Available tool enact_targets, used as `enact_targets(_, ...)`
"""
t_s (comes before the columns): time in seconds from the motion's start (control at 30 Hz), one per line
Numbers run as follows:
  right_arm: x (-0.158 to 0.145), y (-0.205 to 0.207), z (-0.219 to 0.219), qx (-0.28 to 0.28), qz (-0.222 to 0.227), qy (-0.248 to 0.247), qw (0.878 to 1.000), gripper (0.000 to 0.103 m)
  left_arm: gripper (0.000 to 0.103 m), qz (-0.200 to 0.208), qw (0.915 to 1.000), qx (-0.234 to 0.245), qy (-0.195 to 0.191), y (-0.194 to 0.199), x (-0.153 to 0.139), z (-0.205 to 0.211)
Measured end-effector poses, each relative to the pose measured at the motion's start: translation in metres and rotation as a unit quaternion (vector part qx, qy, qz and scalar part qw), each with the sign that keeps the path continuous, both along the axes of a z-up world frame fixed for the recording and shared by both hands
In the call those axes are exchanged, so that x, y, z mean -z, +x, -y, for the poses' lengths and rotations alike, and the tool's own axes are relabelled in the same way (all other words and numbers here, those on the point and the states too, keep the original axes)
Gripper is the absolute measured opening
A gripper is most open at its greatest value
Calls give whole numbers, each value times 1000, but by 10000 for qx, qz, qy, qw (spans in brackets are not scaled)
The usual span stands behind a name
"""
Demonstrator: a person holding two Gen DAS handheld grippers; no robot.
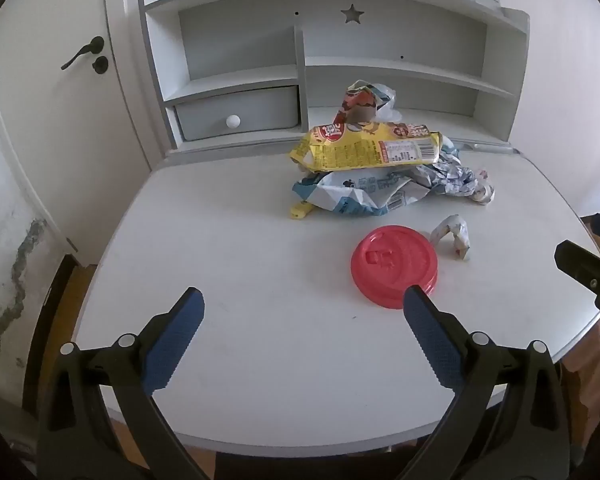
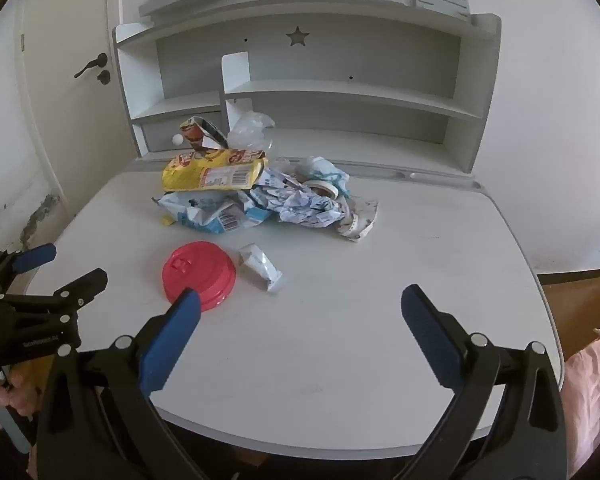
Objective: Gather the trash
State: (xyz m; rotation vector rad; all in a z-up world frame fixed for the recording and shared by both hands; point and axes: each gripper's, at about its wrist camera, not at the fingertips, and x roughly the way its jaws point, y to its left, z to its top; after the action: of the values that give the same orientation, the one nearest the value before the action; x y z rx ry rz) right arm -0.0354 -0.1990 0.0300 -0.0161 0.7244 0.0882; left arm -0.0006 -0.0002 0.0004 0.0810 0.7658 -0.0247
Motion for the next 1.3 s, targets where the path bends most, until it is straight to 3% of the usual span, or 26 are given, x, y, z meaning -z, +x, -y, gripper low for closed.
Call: enact_targets(1.3,-3,-1,-9,-188,24,87,9998,97,97,-29,10000,-6,-25,-1,-1,-2)
